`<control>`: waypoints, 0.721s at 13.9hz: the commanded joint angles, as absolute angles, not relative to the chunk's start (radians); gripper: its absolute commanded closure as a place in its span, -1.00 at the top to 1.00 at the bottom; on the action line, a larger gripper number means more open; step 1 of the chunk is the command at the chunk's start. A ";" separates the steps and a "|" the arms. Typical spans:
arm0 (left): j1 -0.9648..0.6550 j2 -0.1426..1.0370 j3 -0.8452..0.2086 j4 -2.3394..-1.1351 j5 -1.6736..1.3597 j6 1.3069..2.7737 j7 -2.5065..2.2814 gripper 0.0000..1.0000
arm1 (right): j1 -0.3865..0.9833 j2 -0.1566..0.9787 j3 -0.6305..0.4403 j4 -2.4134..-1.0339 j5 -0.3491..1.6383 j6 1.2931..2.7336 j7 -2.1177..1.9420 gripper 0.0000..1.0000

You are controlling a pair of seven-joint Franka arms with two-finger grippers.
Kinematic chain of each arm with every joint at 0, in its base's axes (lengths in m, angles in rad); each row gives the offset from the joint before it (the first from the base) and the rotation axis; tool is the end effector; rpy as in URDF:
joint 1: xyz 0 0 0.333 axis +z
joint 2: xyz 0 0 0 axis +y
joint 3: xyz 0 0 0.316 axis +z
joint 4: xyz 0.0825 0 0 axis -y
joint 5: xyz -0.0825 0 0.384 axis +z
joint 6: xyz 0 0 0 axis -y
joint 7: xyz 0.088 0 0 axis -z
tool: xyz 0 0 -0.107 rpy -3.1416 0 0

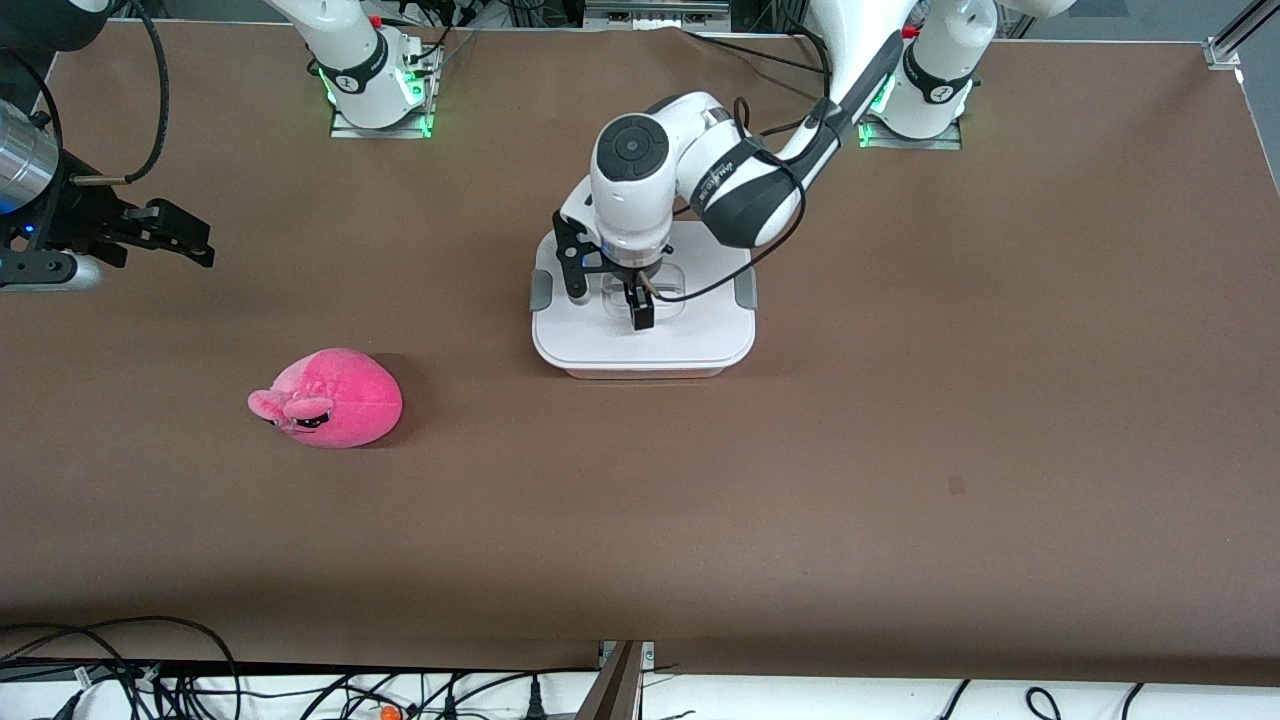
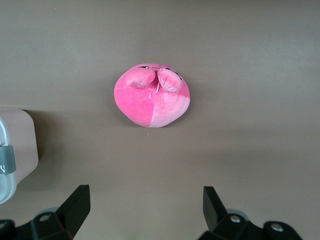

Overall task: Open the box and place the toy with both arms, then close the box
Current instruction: 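Close the left gripper on the lid handle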

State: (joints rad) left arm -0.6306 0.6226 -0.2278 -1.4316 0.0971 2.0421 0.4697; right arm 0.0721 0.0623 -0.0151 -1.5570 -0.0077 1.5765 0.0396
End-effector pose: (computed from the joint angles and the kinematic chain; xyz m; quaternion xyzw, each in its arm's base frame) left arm 0.4948 -0.5182 0.3364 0.7866 -0.6171 -0.0024 0.0227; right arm 0.5720 0.0321 0.5964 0.9997 0.0088 -0.0212 0.0054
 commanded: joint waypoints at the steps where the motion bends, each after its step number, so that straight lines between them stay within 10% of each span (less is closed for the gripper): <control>1: -0.620 0.614 -0.239 -1.449 0.103 2.022 0.497 -0.26 | 0.077 0.071 -0.014 -1.532 -0.014 1.563 0.052 1.00; 3: -0.624 0.583 -0.247 -1.445 0.087 1.915 0.489 -1.00 | 0.075 0.071 -0.014 -1.532 -0.014 1.565 0.051 1.00; 10: -0.614 0.548 -0.245 -1.422 0.032 1.873 0.492 -1.00 | 0.075 0.071 -0.014 -1.532 -0.014 1.568 0.051 1.00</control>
